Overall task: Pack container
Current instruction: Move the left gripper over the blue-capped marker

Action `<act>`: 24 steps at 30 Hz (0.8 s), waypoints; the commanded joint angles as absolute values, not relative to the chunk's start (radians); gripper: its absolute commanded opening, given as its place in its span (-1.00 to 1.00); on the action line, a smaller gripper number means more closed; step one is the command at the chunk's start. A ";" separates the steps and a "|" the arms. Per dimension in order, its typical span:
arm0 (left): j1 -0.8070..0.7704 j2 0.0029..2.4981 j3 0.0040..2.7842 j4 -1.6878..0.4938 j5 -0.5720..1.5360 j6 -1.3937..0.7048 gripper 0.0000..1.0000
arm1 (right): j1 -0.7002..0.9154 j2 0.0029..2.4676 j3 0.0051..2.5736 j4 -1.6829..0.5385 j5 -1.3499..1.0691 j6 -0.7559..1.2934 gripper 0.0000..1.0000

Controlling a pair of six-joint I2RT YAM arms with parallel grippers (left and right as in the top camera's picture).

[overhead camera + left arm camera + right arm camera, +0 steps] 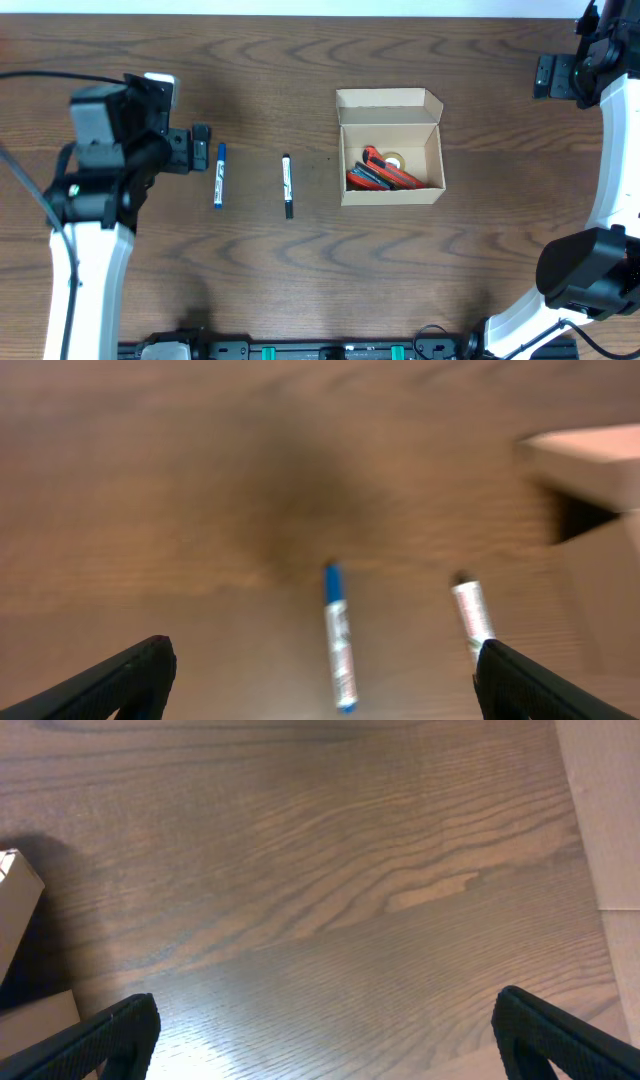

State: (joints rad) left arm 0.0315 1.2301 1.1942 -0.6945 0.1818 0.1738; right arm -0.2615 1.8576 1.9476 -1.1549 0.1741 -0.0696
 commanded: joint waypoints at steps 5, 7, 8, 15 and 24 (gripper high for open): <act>0.018 1.336 1.222 -0.708 0.079 0.104 0.90 | -0.266 1.842 1.963 -1.156 0.175 -0.057 0.98; 0.018 1.353 1.222 -0.711 0.157 0.104 0.90 | -0.266 1.842 1.963 -1.156 0.175 -0.057 0.98; 0.018 1.361 1.222 -0.714 0.194 0.104 0.90 | -0.266 1.842 1.963 -1.156 0.175 -0.057 0.98; 0.018 1.421 1.219 -0.752 0.322 0.105 0.90 | -0.266 1.842 1.963 -1.156 0.175 -0.057 0.98; 0.018 1.586 1.219 -0.756 0.281 -0.002 0.91 | -0.266 1.842 1.963 -1.156 0.175 -0.057 0.99</act>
State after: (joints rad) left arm 0.0219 1.5314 1.1957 -0.7521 0.2886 0.0753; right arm -0.2615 1.8576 1.9476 -1.1553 0.1741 -0.0692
